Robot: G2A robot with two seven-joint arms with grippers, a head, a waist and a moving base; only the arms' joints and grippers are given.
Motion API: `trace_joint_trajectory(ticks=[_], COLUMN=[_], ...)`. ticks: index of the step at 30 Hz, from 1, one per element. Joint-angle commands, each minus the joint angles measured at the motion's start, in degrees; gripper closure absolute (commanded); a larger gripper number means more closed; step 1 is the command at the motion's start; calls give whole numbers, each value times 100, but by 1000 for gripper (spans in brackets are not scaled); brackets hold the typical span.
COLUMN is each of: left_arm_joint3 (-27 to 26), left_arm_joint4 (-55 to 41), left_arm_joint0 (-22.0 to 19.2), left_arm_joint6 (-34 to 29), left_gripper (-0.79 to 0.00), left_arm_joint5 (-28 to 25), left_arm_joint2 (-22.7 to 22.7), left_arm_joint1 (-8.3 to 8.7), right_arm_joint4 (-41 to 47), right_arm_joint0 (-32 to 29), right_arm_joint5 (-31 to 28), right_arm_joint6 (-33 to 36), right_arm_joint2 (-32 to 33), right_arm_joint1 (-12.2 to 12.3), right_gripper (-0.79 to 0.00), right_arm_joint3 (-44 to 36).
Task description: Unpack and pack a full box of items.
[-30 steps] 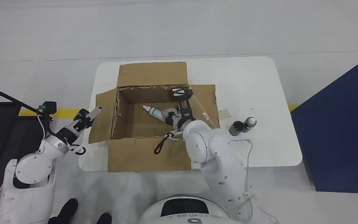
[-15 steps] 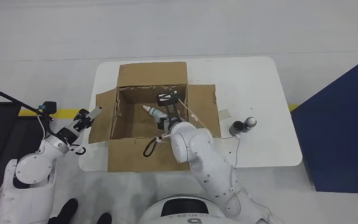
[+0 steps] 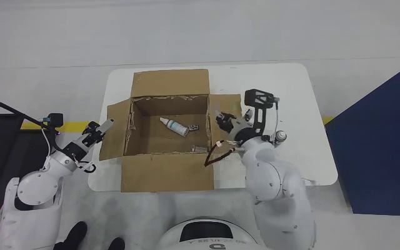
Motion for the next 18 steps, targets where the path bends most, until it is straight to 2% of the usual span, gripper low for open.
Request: trace_joint_trajectory(ticks=[1, 4, 8, 13, 14, 15, 16, 18], left_arm_joint3=[0, 0, 0, 0, 0, 0, 0, 0], left_arm_joint4=[0, 0, 0, 0, 0, 0, 0, 0], left_arm_joint0=[0, 0, 0, 0, 0, 0, 0, 0], left_arm_joint6=[0, 0, 0, 0, 0, 0, 0, 0], left_gripper=[-785, -785, -785, -785, -785, -785, -785, -785], left_arm_joint5=[0, 0, 0, 0, 0, 0, 0, 0], left_arm_joint2=[0, 0, 0, 0, 0, 0, 0, 0], left_arm_joint1=[0, 0, 0, 0, 0, 0, 0, 0], right_arm_joint4=[274, 499, 355, -134, -260, -402, -524, -701], right_arm_joint0=[-247, -471, -427, -174, -113, -45, 40, 191], right_arm_joint5=[154, 760, 1667, 2281, 2363, 2446, 2528, 2591], right_arm_joint6=[-155, -501, -515, -296, -265, -222, -171, 0], right_arm_joint2=[434, 1062, 1604, 1766, 1778, 1782, 1773, 1741], right_arm_joint1=[16, 15, 16, 32, 36, 41, 43, 49], right_gripper=[-785, -785, -785, -785, -763, -693, -677, -702], right_arm_joint3=[-161, -128, 362, 885, 1008, 1142, 1264, 1480])
